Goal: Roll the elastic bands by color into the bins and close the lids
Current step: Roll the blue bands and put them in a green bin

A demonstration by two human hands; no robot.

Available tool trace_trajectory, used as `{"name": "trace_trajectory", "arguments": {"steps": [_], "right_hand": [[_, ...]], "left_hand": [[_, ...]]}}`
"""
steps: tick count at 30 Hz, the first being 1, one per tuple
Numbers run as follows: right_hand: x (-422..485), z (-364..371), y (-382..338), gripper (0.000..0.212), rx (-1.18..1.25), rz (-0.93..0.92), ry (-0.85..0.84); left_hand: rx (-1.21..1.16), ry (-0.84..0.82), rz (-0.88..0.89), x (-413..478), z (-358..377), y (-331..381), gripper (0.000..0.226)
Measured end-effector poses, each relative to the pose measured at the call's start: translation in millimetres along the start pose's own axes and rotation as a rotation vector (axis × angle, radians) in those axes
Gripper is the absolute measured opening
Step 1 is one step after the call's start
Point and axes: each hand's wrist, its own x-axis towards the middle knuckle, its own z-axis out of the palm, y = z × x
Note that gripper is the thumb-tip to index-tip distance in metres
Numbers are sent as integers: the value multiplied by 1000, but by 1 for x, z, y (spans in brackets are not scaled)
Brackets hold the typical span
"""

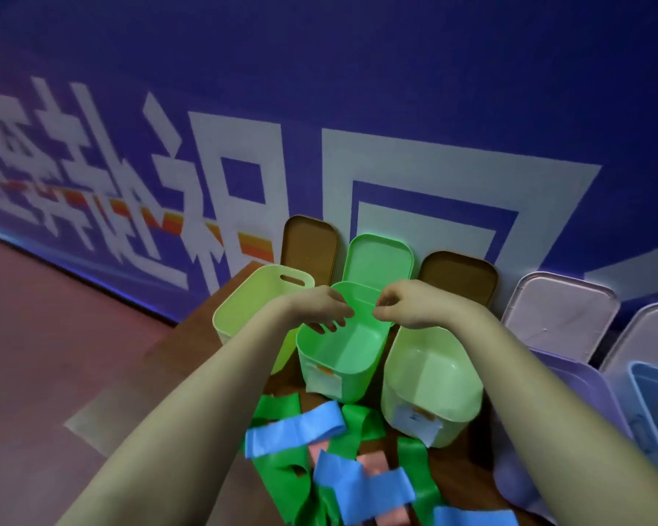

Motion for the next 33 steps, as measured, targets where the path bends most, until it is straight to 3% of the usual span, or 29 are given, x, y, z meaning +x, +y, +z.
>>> {"name": "trace_trajectory", "arguments": {"steps": [5,13,25,33], "right_hand": [[15,9,-29,41,-9,159,-13],[11,30,-48,41,16,321,-112],[-1,113,-25,34,67,310,-187],[-6,198,5,41,57,278,-106]], "left_hand": [[279,-159,116,22,-39,-11,36],[284,-371,194,26,-49,-29,36],[512,-470,258,21,21,-70,34],[615,-365,330,29,95,-130,40]]}}
